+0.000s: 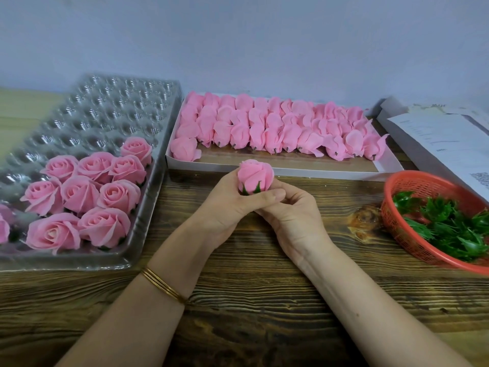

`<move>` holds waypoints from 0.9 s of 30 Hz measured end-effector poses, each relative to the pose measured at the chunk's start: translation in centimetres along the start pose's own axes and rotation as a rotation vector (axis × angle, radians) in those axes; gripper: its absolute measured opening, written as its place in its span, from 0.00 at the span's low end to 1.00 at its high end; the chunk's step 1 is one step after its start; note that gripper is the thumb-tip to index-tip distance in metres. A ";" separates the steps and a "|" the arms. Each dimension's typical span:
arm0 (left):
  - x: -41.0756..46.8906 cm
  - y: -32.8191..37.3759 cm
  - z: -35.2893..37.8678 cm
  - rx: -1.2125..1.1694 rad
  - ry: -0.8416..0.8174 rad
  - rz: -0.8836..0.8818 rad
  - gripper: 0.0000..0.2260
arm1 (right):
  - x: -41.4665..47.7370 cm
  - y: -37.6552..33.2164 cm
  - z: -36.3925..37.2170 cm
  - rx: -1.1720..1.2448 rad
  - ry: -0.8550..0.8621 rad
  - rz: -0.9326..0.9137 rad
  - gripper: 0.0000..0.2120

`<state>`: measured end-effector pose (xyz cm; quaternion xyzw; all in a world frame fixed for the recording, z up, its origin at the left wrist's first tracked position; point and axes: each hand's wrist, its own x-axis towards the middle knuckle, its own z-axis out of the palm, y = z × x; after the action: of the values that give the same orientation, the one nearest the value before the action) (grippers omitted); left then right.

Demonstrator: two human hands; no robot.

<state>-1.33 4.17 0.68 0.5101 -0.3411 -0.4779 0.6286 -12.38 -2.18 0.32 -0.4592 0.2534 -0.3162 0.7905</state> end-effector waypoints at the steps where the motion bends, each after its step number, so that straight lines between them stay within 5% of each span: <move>1: 0.0 0.1 0.0 -0.008 -0.012 0.002 0.16 | 0.0 0.0 0.0 0.011 -0.008 0.006 0.19; 11: -0.3 0.5 -0.6 -0.064 -0.079 -0.014 0.20 | -0.1 -0.6 0.3 0.108 -0.190 0.141 0.10; 17: -0.6 1.0 -0.8 -0.022 -0.135 0.004 0.03 | -0.1 -0.9 0.2 0.103 -0.273 0.171 0.10; 25: -0.4 0.8 -0.8 -0.018 -0.158 0.046 0.02 | 0.2 -1.1 -0.2 0.111 -0.309 0.223 0.11; 27: -0.3 0.6 -0.8 -0.036 -0.135 0.051 0.10 | 0.2 -1.1 -0.3 0.125 -0.309 0.237 0.11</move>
<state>-0.55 4.74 1.11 0.4564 -0.3868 -0.5013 0.6252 -12.75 -2.95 1.10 -0.4191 0.1611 -0.1617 0.8788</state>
